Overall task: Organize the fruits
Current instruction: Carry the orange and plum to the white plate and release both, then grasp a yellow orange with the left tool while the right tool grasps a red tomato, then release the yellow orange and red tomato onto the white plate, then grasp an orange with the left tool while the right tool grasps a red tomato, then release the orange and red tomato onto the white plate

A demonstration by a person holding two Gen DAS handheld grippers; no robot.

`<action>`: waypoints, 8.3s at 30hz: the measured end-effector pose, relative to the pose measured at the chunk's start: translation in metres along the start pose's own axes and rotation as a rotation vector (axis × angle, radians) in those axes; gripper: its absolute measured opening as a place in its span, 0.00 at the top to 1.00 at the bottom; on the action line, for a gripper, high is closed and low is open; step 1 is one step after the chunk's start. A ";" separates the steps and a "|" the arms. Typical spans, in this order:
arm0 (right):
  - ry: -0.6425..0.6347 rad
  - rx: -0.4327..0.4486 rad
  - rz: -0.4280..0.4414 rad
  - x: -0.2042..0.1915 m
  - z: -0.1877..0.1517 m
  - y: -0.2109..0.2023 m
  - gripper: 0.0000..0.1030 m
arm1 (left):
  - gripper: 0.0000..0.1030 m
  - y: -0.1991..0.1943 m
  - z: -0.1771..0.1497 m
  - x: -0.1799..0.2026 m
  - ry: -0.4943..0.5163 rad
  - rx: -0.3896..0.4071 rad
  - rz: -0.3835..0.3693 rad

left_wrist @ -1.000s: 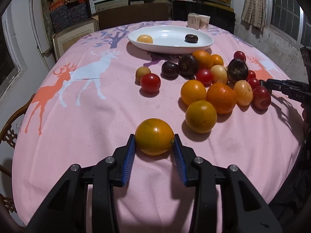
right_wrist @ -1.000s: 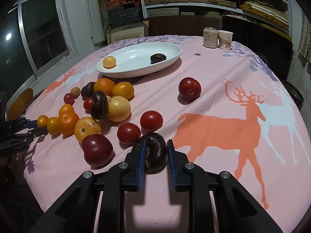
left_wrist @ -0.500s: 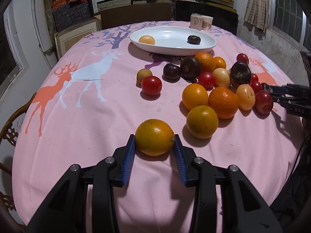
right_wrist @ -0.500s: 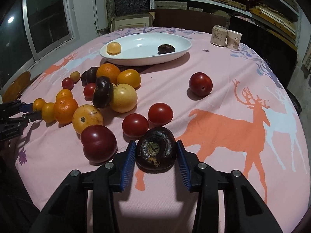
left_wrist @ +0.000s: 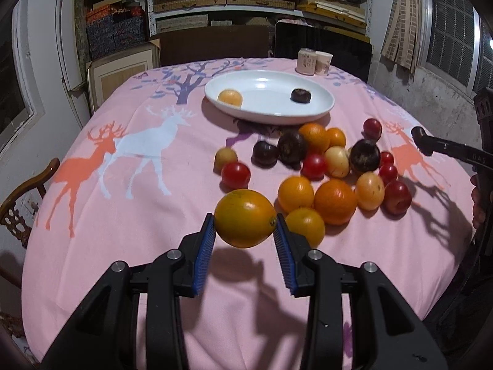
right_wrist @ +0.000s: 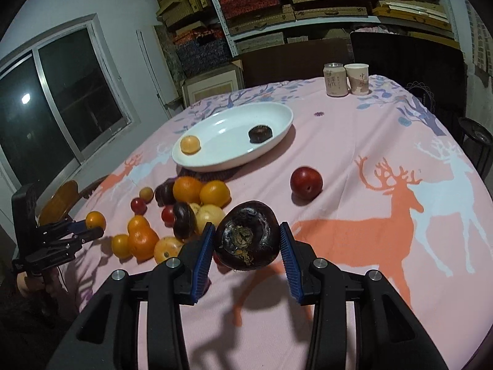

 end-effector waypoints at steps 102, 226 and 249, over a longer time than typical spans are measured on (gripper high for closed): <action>0.004 0.076 0.069 -0.021 0.021 -0.014 0.61 | 0.65 -0.001 0.040 0.012 0.016 0.051 -0.108; -0.244 -0.137 -0.024 -0.053 -0.027 0.042 0.70 | 0.65 0.054 0.022 0.020 -0.071 0.029 -0.162; -0.087 -0.042 -0.013 -0.059 0.152 0.150 0.70 | 0.65 0.153 0.196 -0.056 -0.123 -0.024 -0.101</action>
Point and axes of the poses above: each gripper's, at about its wrist camera, not at the fingertips, and y roughly the way its jaws point, x to its right, z to its top, the point moved 3 cm from there along y, roughly the way its jaws point, and after that the axes turned 10 degrees about y, right-handed, at the moved point
